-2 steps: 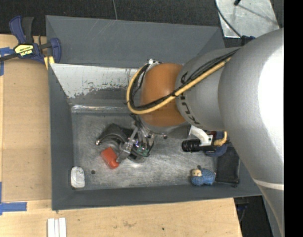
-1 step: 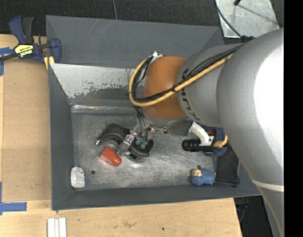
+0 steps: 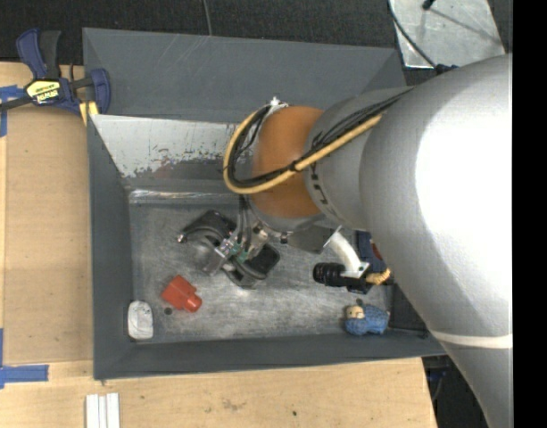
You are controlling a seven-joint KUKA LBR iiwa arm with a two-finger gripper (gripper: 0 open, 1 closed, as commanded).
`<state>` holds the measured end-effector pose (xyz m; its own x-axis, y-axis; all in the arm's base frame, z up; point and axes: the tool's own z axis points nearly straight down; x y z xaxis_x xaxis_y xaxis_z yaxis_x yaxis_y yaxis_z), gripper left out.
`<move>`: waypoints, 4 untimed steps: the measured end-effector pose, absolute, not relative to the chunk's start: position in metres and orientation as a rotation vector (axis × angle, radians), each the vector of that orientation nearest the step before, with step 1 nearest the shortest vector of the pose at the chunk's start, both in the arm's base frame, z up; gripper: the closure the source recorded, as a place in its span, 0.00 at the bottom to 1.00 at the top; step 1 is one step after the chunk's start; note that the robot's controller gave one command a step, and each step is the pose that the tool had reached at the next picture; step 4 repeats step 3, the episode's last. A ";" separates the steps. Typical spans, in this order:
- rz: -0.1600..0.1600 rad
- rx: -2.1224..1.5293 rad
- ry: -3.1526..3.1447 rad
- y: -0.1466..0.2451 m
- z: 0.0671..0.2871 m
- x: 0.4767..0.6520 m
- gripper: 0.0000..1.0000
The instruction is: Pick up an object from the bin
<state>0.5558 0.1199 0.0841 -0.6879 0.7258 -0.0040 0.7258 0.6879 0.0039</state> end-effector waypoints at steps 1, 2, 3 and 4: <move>0.005 1.333 2.841 0.124 0.074 0.570 0.00; 0.011 1.329 2.833 0.124 0.077 0.573 1.00; -0.003 1.331 2.848 0.123 0.110 0.572 1.00; -0.003 1.331 2.848 0.123 0.110 0.572 1.00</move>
Offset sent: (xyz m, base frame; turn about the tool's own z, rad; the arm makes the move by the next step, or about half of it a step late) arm 0.0118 0.0044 -0.0141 0.0676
